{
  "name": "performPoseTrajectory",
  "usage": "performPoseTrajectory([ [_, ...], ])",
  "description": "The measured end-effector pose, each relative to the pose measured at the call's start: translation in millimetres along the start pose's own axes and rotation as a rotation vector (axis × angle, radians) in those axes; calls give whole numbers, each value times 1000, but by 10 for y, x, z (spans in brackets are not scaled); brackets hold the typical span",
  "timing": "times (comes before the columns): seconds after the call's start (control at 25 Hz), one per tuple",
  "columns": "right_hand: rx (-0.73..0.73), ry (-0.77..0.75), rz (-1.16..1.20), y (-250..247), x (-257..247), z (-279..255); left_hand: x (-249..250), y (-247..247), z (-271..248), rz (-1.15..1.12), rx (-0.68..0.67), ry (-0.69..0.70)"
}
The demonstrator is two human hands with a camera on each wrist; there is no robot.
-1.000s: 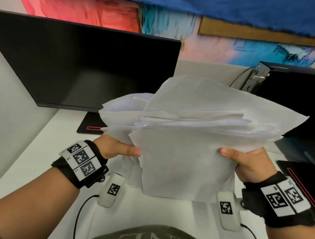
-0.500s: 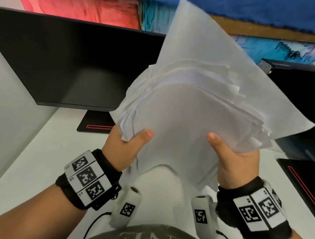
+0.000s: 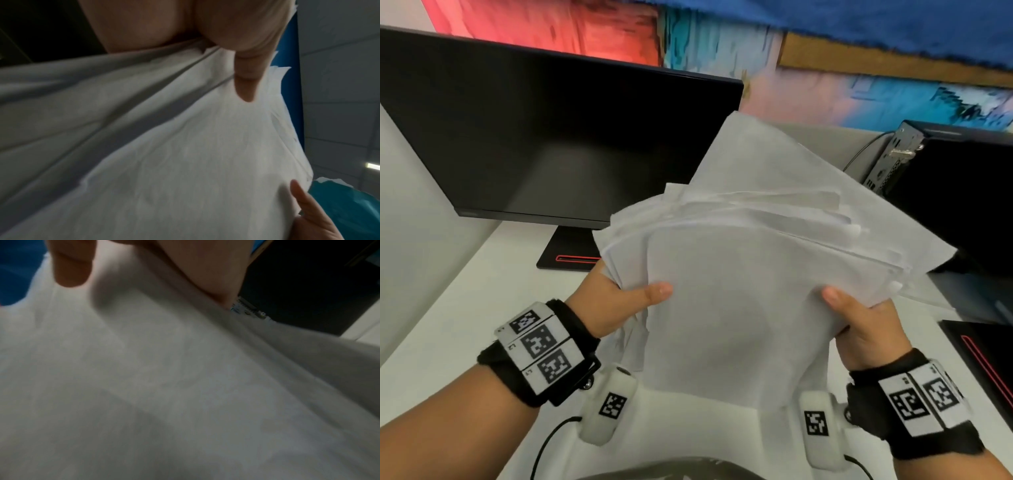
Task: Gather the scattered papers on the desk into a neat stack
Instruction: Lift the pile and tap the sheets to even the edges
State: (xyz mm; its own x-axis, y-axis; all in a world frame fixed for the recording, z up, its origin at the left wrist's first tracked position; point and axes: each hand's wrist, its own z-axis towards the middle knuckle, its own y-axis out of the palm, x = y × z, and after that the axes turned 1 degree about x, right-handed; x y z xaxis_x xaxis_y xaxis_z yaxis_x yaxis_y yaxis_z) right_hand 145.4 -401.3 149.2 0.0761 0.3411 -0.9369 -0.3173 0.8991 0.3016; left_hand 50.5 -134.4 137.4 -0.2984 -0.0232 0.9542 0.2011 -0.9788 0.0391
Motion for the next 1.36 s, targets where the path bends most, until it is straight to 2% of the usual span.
performPoseTrajectory([
  [0.04,1,12,-4,-14,9,36,-37,-14,29,12,-12,-26],
  [0.16,67,11,-58,29,6,113,-112,14,155,123,89,-100],
  [0.24,101,-25,-88,69,-45,113,-73,29,174,143,149,-72],
  [0.44,60,-194,-120,115,-291,51,36,-99,-6,125,99,30],
  [0.56,121,-244,-163,209,-379,59,-8,-227,-96,48,36,-32],
  [0.76,224,-425,-295,427,-488,89,-60,-178,-22,34,96,-49],
  [0.84,208,-488,-347,447,-540,102,-88,-215,-22,33,88,-38],
  [0.96,145,-473,-447,469,-620,89,-86,-257,-42,6,63,-67],
  [1.08,154,-469,-510,470,-702,77,-88,-265,-31,-2,59,-59],
  [1.24,82,-373,-592,484,-786,67,-72,-294,-22,38,11,-69],
  [1.36,60,-410,-610,488,-813,80,-61,-292,-3,30,-16,-76],
])
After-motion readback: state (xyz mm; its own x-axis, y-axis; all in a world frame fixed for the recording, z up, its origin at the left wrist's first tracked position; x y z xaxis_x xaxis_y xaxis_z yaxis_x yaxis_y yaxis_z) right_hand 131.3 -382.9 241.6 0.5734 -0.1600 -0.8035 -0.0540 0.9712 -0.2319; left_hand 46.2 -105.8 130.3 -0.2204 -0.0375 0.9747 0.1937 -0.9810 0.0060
